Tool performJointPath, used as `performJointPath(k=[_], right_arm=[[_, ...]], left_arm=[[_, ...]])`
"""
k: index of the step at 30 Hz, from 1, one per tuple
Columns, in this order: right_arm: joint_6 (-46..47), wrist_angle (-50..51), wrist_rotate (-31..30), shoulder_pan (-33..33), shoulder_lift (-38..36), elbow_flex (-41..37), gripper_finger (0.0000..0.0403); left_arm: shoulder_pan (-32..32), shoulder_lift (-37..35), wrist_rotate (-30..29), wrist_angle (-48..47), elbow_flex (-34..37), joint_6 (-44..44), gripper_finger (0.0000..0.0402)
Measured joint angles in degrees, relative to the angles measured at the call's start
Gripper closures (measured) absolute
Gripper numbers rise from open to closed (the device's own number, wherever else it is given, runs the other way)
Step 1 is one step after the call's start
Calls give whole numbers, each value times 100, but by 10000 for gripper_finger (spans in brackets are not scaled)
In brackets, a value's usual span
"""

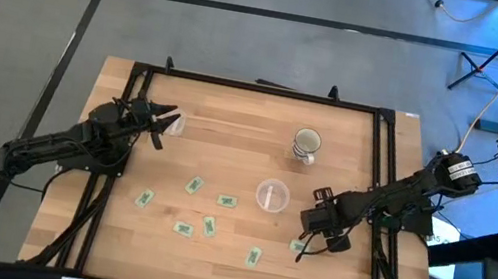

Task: Pick and place Stevia / Truvia into bins
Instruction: Put the green stevia packet into the circular transparent container

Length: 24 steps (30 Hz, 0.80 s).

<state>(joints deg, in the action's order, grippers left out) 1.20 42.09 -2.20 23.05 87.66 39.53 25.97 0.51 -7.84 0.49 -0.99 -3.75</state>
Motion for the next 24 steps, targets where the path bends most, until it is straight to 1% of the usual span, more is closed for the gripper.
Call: performJointPath(k=[3, 11, 17, 20, 24], right_arm=[[13, 0, 0, 0, 2, -1, 246], [10, -4, 28, 4, 7, -5, 302], [12, 71, -26, 2, -26, 121, 321], [17, 25, -263, -9, -4, 248, 330], [22, 73, -363, -4, -17, 401, 347]], left_arm=[[0, 0, 0, 0, 0, 0, 272], [-1, 0, 0, 0, 0, 0, 272], [0, 0, -1, 0, 0, 0, 272], [-2, 0, 0, 0, 1, 0, 272], [-1, 0, -1, 0, 1, 0, 272]])
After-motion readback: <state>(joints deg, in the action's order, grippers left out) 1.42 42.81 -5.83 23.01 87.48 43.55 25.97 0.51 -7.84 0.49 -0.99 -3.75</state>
